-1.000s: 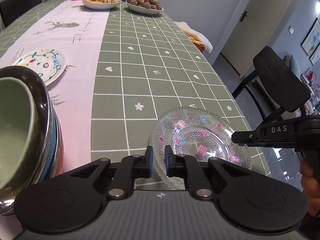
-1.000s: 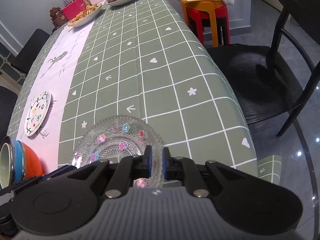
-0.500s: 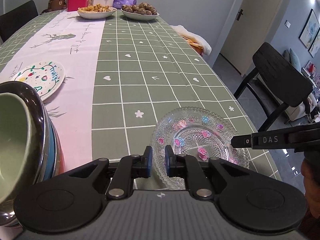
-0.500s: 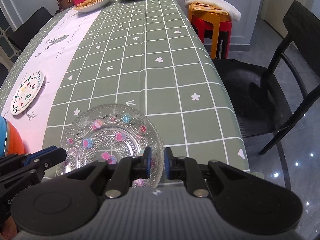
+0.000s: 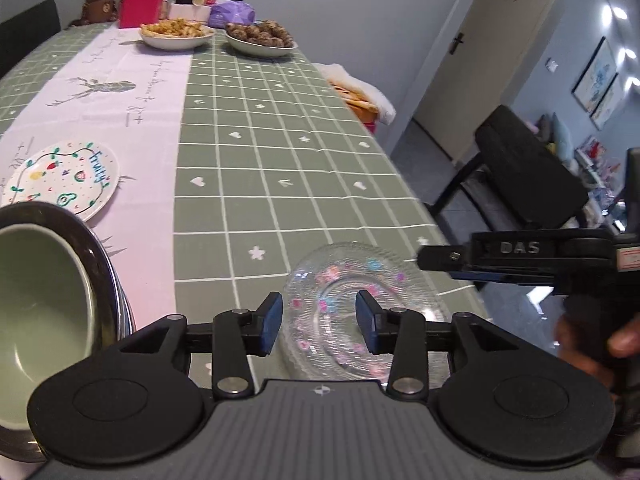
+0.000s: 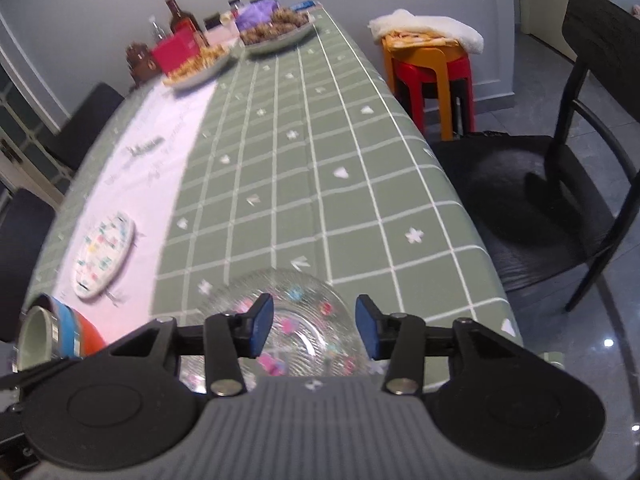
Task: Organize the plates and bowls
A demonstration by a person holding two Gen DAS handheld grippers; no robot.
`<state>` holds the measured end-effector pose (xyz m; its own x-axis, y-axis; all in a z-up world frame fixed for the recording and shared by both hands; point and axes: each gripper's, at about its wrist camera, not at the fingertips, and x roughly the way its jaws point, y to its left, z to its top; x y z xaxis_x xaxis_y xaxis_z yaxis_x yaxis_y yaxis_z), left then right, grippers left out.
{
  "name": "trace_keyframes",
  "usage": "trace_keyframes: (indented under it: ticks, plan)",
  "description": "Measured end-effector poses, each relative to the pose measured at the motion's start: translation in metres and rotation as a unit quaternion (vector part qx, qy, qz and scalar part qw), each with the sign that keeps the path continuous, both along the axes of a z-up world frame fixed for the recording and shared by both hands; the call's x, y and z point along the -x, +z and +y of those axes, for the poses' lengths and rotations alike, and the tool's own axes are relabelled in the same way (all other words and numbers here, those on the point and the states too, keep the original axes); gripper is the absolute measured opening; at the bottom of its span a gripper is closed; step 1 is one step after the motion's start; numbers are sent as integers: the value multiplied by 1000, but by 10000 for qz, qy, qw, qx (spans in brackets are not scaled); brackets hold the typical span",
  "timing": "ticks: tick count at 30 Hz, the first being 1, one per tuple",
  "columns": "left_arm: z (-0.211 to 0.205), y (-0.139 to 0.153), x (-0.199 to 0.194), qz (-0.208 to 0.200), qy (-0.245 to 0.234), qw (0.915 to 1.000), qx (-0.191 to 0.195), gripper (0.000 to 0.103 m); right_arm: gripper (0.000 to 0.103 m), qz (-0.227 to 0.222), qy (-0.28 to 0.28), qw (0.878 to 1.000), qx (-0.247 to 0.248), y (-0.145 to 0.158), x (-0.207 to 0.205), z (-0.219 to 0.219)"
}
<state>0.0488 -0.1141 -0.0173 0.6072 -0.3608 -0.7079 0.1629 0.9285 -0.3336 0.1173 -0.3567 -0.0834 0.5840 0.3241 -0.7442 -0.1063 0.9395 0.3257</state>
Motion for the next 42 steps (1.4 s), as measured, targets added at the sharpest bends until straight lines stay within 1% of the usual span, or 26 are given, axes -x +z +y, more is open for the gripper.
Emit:
trace_keyframes:
  ticks: [3, 5, 8, 11, 13, 16, 19, 22, 24, 26, 28, 30, 31, 33, 35, 37, 42]
  plan:
    - [12, 17, -3, 103, -158, 9997, 165, 47, 45, -167, 123, 9996, -177, 6, 0, 8]
    - [22, 30, -5, 95, -209, 9997, 95, 46, 45, -282, 226, 9988, -335, 8, -1, 15]
    - [43, 49, -8, 9, -183, 9998, -110, 47, 45, -481, 366, 9969, -501, 14, -2, 29]
    - [71, 66, -11, -95, -152, 9994, -280, 47, 45, -651, 564, 9955, -397, 19, -3, 46]
    - [94, 75, -13, -192, -60, 9990, -399, 47, 45, -672, 751, 9944, -310, 20, -5, 57]
    - [130, 78, -19, -368, 100, 9976, -580, 47, 45, -645, 904, 9936, -218, 19, -9, 71]
    - [166, 72, -31, -461, 229, 9964, -671, 47, 45, -252, 990, 9942, -322, 15, -24, 84]
    - [200, 56, -47, -433, 548, 9957, -607, 47, 45, 152, 911, 9947, -457, 9, -45, 103]
    - [221, 42, -56, -417, 841, 9944, -488, 49, 45, 241, 902, 9947, -426, 5, -57, 119]
    - [243, 25, -61, -424, 1131, 9921, -332, 49, 45, 313, 989, 9936, -442, 2, -70, 137]
    - [257, 11, -68, -323, 1364, 9897, -293, 49, 45, 401, 1064, 9923, -496, -3, -81, 154]
    - [264, -2, -76, -183, 1491, 9880, -356, 49, 45, 475, 1099, 9912, -559, -10, -93, 170]
    - [269, -9, -79, -116, 1572, 9869, -342, 49, 43, 501, 1131, 9905, -594, -13, -98, 177]
    - [275, -20, -82, 18, 1645, 9861, -217, 49, 40, 563, 1164, 9894, -655, -21, -107, 189]
    - [277, -28, -85, 76, 1652, 9860, -232, 49, 39, 702, 1238, 9875, -676, -28, -117, 199]
    - [279, -35, -90, 117, 1697, 9851, -256, 49, 34, 771, 1302, 9859, -712, -34, -125, 208]
    - [284, -48, -101, 368, 1799, 9828, 214, 49, 30, 974, 1321, 9825, -885, -47, -138, 223]
